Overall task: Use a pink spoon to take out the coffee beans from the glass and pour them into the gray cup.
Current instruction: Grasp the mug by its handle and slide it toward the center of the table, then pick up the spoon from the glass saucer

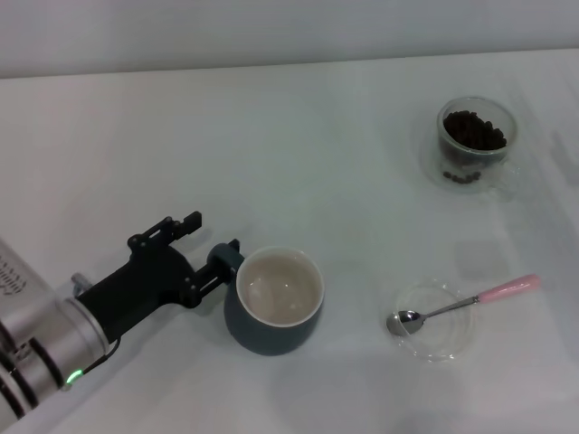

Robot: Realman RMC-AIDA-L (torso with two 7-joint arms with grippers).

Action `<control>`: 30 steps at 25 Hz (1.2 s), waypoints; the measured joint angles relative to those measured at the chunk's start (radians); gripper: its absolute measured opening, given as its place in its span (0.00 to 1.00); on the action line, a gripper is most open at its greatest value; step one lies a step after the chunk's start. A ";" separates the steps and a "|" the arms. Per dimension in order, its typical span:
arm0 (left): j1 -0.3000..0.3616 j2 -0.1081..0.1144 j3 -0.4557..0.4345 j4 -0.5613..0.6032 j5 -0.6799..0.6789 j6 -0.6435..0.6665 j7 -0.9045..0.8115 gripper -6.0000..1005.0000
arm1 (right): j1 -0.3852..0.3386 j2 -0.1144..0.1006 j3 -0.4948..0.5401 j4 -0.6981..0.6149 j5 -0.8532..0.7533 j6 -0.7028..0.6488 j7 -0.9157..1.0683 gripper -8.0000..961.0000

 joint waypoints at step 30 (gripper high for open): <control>0.209 -0.001 -0.007 0.171 -0.159 -0.324 0.039 0.66 | -0.085 -0.005 -0.004 -0.013 -0.005 0.080 0.032 0.90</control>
